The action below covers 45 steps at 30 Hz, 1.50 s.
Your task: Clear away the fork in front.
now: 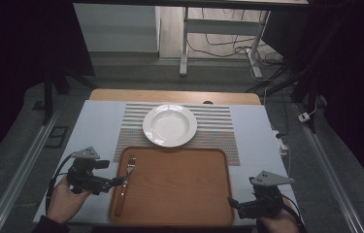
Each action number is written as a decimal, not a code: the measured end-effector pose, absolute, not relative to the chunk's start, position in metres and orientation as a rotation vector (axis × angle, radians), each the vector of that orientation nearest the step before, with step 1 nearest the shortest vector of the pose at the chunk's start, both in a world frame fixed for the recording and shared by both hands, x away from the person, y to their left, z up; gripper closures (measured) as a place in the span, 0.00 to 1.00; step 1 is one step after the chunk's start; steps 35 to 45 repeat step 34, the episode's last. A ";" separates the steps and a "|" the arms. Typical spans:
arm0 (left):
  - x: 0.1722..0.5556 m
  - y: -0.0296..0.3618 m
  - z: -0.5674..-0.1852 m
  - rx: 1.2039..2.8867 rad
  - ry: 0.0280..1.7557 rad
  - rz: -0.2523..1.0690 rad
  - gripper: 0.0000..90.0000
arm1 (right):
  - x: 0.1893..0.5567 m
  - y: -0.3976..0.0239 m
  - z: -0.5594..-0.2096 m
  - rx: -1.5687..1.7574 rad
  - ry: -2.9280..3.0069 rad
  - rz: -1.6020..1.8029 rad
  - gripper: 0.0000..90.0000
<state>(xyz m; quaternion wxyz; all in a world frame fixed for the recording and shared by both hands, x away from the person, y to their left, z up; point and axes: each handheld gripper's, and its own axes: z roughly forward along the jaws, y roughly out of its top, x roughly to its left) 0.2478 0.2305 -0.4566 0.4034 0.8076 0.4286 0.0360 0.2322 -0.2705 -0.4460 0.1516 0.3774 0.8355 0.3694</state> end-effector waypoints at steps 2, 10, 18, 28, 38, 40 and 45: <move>0.243 0.234 -0.456 2.032 1.083 0.101 0.08 | 0.232 -0.271 -0.446 1.084 2.398 1.061 0.00; 0.224 0.249 -0.458 1.987 1.084 0.123 0.03 | 0.232 -0.271 -0.446 1.087 2.396 1.063 0.00; 0.210 0.263 -0.466 1.962 1.113 0.112 0.00 | 0.232 -0.271 -0.446 1.086 2.395 1.060 0.00; 0.193 0.270 -0.479 2.024 1.174 0.093 0.00 | 0.232 -0.270 -0.446 1.085 2.395 1.059 0.00; 0.194 0.271 -0.480 2.029 1.195 0.085 0.00 | 0.232 -0.270 -0.446 1.085 2.397 1.052 0.00; 0.194 0.271 -0.480 2.029 1.195 0.085 0.00 | 0.232 -0.270 -0.446 1.085 2.397 1.052 0.00; 0.194 0.271 -0.480 2.029 1.195 0.085 0.00 | 0.232 -0.270 -0.446 1.085 2.397 1.052 0.00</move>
